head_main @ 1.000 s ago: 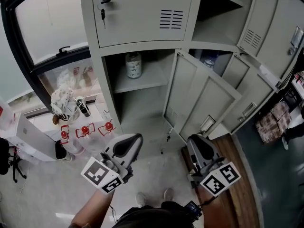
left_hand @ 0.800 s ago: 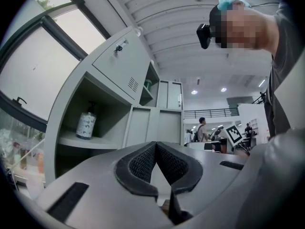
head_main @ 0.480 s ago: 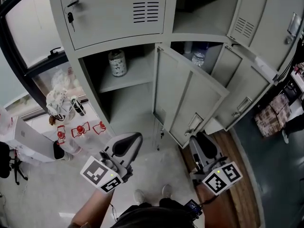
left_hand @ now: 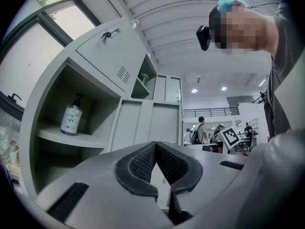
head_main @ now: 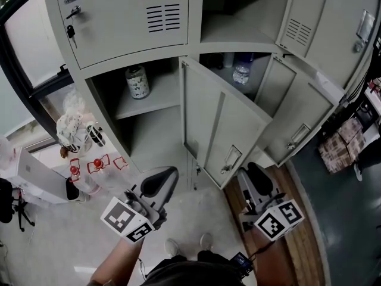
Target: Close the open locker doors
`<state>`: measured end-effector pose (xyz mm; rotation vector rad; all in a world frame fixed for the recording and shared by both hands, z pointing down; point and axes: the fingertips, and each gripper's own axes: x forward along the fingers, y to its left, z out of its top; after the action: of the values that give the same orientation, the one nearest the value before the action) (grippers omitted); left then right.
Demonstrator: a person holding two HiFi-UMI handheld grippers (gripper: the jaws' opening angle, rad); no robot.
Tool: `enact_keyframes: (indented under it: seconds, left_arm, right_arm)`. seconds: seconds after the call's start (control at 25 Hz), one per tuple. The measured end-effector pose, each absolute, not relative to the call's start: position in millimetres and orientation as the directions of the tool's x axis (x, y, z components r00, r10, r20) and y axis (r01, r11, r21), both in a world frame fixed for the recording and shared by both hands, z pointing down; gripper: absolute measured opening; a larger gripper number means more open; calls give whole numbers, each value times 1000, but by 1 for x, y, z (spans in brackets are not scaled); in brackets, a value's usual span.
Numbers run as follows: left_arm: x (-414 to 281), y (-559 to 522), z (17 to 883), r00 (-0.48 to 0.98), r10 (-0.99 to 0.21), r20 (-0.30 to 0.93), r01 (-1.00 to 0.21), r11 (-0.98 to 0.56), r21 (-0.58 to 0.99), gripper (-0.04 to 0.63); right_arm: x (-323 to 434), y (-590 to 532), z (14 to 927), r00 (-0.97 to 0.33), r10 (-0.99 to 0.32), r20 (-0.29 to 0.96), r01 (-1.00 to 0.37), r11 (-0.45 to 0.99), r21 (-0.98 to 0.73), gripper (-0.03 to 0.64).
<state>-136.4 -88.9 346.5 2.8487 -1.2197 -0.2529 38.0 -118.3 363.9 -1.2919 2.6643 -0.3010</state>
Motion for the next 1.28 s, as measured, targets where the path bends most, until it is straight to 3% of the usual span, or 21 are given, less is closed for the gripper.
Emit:
enact_keyframes:
  seconds: [1.28]
  left_arm:
    - [-148, -86, 352, 660, -740, -132, -733, -673, 104, 9]
  right_arm:
    - [6, -106, 367, -711, -700, -71, -654, 695, -300, 94]
